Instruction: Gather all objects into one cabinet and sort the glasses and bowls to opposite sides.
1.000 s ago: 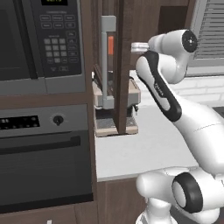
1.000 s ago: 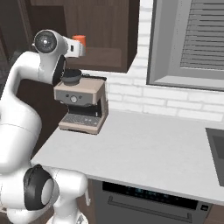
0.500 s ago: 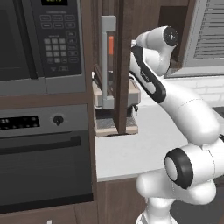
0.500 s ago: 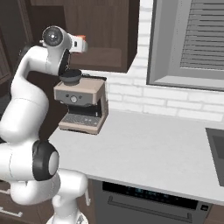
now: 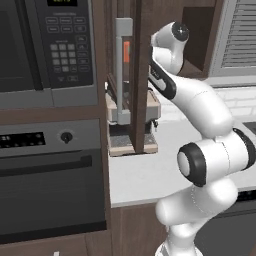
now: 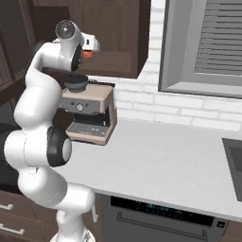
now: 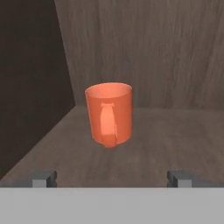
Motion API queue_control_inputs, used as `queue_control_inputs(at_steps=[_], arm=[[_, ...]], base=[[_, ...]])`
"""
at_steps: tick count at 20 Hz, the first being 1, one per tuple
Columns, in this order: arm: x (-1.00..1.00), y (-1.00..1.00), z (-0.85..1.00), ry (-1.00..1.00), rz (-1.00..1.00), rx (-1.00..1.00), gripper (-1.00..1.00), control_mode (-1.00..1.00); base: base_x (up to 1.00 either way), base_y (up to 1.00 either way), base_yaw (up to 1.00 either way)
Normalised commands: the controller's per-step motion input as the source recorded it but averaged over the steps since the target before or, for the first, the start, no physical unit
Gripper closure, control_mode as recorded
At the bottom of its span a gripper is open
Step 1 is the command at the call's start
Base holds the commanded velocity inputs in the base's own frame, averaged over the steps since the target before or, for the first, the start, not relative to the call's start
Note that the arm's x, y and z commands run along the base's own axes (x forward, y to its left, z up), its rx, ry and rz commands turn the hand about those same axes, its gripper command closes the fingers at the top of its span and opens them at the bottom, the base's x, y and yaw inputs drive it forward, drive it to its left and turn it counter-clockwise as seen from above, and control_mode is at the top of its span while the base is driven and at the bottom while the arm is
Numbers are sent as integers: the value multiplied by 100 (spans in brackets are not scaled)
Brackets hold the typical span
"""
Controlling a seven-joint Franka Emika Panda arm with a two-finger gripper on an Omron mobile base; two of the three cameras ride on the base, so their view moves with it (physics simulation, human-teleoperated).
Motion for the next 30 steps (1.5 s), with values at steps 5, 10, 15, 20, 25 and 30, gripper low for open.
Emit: queue_control_inputs(at_steps=[5, 10, 15, 20, 25, 30], arm=[[56, 9, -4, 0, 0, -12, -100, -100], [42, 22, -5, 0, 0, -10, -100, -100], [19, 19, -19, 0, 0, -3, -100, -100], [24, 1, -9, 0, 0, 0, -100, -100], [29, 0, -2, 0, 0, 3, -100, -100], [30, 0, 0, 0, 0, 4, -100, -100]], base=[[0, 0, 0], [0, 0, 0], [0, 0, 0], [0, 0, 0], [0, 0, 0], [0, 0, 0]])
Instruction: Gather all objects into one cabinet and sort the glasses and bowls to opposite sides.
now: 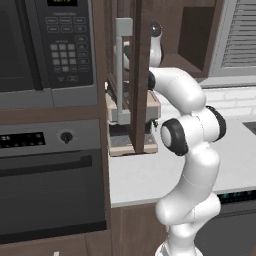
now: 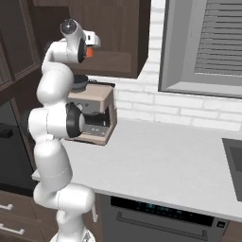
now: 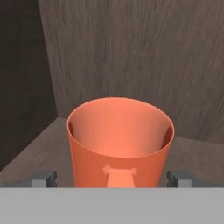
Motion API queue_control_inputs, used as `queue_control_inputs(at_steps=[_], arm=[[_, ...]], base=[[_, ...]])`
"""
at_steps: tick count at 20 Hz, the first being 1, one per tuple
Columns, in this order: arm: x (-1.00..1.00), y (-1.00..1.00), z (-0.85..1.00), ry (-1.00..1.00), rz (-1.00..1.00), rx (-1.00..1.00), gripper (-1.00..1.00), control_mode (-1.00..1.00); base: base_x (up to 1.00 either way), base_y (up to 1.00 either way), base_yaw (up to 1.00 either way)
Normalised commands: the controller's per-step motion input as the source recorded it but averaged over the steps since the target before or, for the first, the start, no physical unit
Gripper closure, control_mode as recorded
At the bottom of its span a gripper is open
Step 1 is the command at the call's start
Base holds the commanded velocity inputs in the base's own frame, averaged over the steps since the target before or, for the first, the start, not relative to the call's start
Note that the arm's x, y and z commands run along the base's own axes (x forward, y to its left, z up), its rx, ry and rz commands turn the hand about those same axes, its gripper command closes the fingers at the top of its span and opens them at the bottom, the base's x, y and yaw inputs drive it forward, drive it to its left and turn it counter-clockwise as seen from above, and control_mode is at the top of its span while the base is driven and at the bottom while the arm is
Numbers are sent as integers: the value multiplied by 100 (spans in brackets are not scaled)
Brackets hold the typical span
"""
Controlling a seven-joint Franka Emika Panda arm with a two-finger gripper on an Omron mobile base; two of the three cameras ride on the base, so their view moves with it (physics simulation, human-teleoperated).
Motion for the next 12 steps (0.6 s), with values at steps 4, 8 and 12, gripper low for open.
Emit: queue_control_inputs(at_steps=[4, 8, 12], arm=[[4, 0, 0, 0, 0, 0, -100, -100], [0, 0, 0, 0, 0, 1, -100, -100], [0, 0, 0, 0, 0, 5, -100, -100]], base=[[0, 0, 0], [0, 0, 0], [0, 0, 0]])
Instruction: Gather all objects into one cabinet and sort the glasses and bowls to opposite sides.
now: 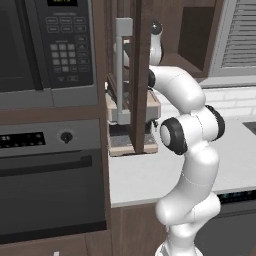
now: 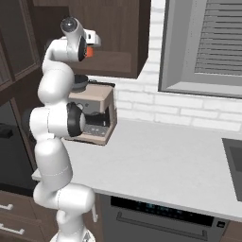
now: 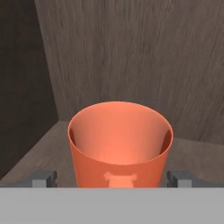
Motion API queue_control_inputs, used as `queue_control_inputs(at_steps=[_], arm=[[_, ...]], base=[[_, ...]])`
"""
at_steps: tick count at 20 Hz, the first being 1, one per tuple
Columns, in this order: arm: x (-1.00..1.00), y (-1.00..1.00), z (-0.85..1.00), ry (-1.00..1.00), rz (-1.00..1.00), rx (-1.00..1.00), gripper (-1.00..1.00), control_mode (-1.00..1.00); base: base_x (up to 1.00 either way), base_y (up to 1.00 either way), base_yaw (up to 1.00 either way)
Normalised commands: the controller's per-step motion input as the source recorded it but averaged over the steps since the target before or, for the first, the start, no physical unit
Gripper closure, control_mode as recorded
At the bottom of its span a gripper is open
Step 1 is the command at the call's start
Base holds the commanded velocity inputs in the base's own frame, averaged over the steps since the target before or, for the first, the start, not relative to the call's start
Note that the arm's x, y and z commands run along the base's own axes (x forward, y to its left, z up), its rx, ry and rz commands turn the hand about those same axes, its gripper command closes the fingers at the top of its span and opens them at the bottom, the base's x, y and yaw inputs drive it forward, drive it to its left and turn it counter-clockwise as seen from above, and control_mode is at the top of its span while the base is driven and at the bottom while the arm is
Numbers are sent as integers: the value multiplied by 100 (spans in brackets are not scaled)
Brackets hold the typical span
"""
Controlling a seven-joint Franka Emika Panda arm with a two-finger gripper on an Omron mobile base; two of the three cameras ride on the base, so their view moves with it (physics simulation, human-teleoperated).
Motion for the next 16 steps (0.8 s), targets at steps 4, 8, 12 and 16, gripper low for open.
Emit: queue_control_inputs(at_steps=[4, 8, 12, 16], arm=[[-1, 0, 0, 0, 0, 4, 100, -100], [0, 0, 0, 0, 0, 0, 100, -100], [0, 0, 0, 0, 0, 0, 100, -100], [-22, 0, 0, 0, 0, 0, 100, -100]], base=[[0, 0, 0], [0, 0, 0], [0, 0, 0], [0, 0, 0]])
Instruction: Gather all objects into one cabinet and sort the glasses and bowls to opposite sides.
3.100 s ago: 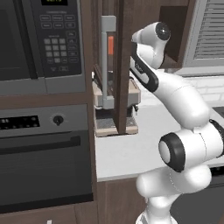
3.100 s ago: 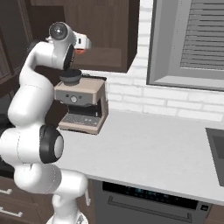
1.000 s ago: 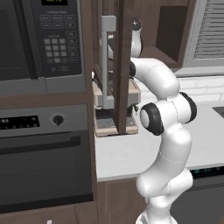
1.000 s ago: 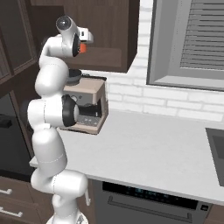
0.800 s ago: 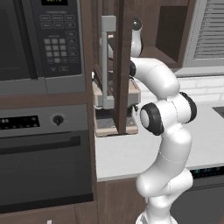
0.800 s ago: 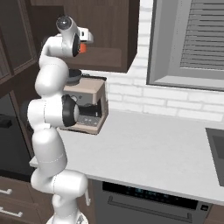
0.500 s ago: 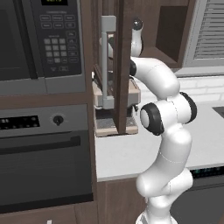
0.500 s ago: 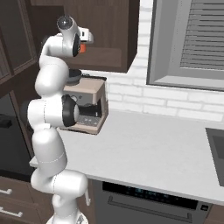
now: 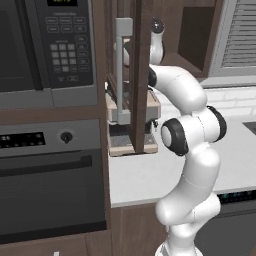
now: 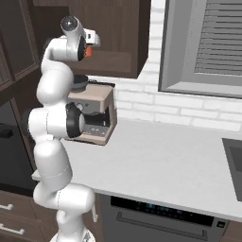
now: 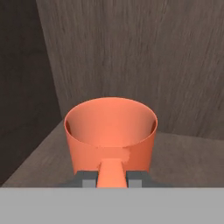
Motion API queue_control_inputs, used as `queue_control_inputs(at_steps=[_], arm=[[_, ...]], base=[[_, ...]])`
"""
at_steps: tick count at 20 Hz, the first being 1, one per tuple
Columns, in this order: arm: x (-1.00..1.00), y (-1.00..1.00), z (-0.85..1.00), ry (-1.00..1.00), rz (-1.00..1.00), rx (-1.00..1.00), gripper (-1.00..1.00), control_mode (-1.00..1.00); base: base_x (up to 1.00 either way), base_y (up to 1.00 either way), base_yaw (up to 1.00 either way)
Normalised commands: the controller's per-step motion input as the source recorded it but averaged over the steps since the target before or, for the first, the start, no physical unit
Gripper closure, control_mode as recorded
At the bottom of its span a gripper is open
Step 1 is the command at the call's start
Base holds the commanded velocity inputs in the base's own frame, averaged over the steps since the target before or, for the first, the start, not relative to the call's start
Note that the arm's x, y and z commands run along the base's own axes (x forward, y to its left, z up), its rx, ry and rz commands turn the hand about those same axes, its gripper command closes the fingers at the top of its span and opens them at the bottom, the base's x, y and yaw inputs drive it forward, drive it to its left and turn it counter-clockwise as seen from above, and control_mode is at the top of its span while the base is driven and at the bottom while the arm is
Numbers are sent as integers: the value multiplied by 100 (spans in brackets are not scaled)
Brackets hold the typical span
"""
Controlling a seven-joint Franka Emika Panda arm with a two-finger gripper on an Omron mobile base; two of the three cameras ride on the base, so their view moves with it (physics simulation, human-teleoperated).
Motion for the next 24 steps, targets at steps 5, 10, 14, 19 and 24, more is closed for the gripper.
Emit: queue_control_inputs(at_steps=[5, 10, 14, 19, 24], arm=[[-78, -5, 0, -7, 0, 2, 100, -100], [-92, -24, 0, -8, 0, 14, 100, -100], [-97, -37, 4, -15, 0, 19, 100, -100], [-100, -25, 28, -17, 0, 14, 100, -100], [-100, -13, 22, -1, 4, 2, 100, -100]], base=[[0, 0, 0], [0, 0, 0], [0, 0, 0], [0, 0, 0], [0, 0, 0]])
